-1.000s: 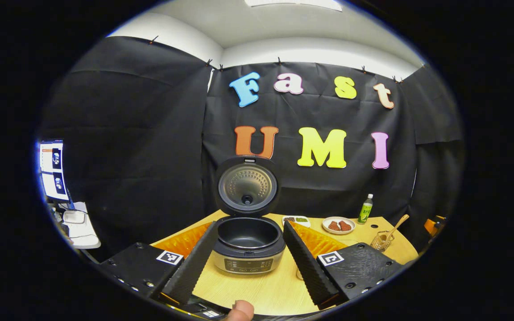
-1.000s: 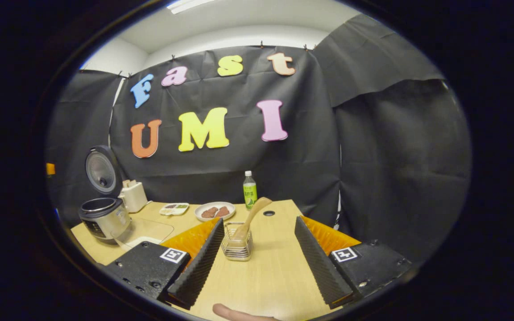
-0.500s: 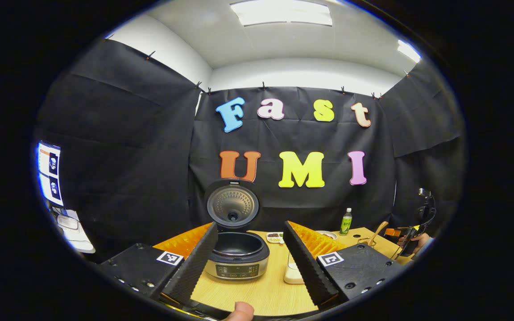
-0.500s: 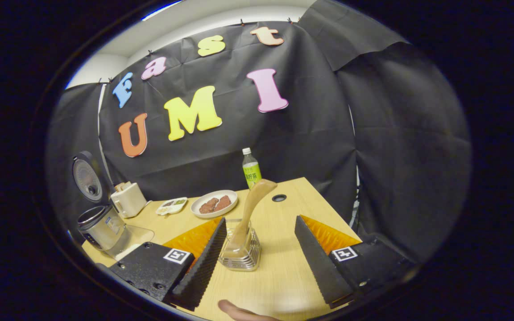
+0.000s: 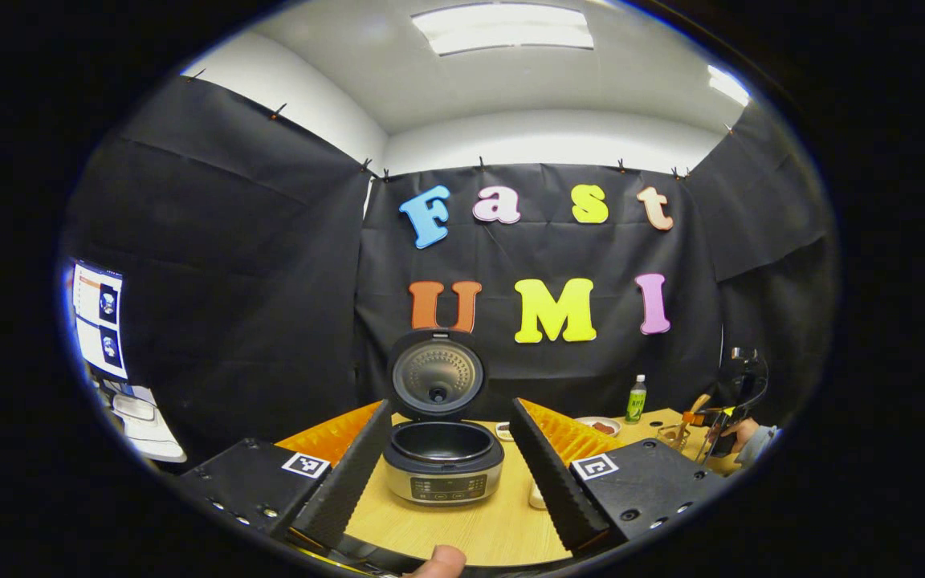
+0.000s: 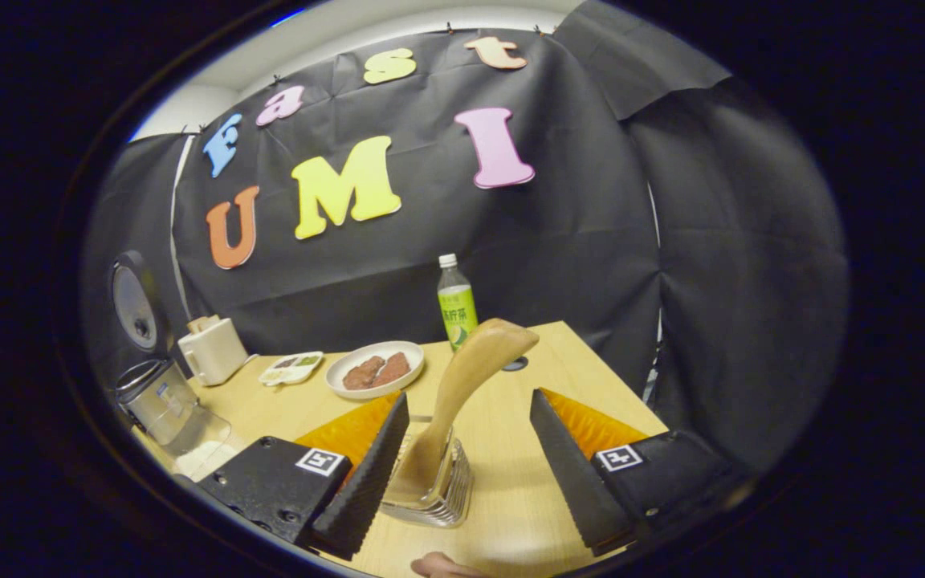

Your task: Close the left gripper, press the button to open the rice cooker; take a wooden spoon from the chopstick holder with the right hand, scoop a spoonful of rice and pour it into the rice cooker, then put the wooden spoon back into the chopstick holder.

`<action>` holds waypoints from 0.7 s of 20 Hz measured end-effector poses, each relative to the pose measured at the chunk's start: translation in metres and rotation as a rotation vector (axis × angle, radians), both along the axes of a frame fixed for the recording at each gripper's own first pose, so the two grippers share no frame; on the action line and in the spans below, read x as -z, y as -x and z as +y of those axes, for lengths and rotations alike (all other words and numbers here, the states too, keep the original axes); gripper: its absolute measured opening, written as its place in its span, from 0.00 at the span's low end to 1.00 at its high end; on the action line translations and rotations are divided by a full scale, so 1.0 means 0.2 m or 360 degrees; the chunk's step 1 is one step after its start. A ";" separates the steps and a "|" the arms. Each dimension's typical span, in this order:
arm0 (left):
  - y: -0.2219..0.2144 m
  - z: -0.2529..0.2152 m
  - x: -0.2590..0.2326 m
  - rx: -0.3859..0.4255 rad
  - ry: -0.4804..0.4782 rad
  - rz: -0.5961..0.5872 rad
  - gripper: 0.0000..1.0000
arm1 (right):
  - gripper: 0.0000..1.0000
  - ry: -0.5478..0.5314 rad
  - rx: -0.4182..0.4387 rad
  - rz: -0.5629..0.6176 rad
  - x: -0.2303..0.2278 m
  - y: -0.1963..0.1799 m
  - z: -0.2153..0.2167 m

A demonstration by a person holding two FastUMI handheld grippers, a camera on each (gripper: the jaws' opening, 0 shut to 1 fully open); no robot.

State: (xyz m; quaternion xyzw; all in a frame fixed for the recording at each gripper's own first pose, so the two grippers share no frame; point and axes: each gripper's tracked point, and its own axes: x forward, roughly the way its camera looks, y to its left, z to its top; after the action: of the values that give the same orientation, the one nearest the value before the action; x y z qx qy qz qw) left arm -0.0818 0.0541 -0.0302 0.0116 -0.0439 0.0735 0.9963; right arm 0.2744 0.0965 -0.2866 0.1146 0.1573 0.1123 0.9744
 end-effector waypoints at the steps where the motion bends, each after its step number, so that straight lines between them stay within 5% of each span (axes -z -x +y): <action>1: 0.00 0.00 0.01 0.0008 -0.0010 0.0005 0.94 | 0.92 -0.0007 0.0025 -0.0004 0.00 -0.02 0.00; 3: -0.01 0.00 0.05 0.0012 -0.0019 0.0025 0.94 | 0.95 -0.0033 0.0031 0.0077 0.05 -0.05 0.04; 5: -0.02 0.00 0.08 0.0019 -0.0019 0.0050 0.94 | 0.80 -0.0077 0.0070 0.0117 0.05 -0.06 0.04; 6: -0.02 0.00 0.09 0.0022 -0.0015 0.0054 0.94 | 0.58 -0.0123 0.0036 0.0098 0.01 -0.05 0.08; 7: -0.02 0.00 0.09 0.0028 -0.0011 0.0053 0.94 | 0.51 -0.0134 0.0024 0.0100 -0.01 -0.04 0.10; 8: -0.01 0.00 0.10 0.0033 -0.0009 0.0053 0.94 | 0.24 -0.0138 0.0014 0.0091 -0.02 -0.01 0.12; 14: 0.04 0.04 0.12 0.0031 -0.0031 0.0047 0.94 | 0.20 -0.0079 -0.0040 -0.0013 -0.22 0.06 0.17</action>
State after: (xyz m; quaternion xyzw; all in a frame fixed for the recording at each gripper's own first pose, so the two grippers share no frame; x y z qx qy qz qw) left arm -0.0895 0.0616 -0.0533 0.0218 -0.0298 0.0633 0.9973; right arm 0.2626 0.1311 -0.2423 0.1362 0.1520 0.1288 0.9704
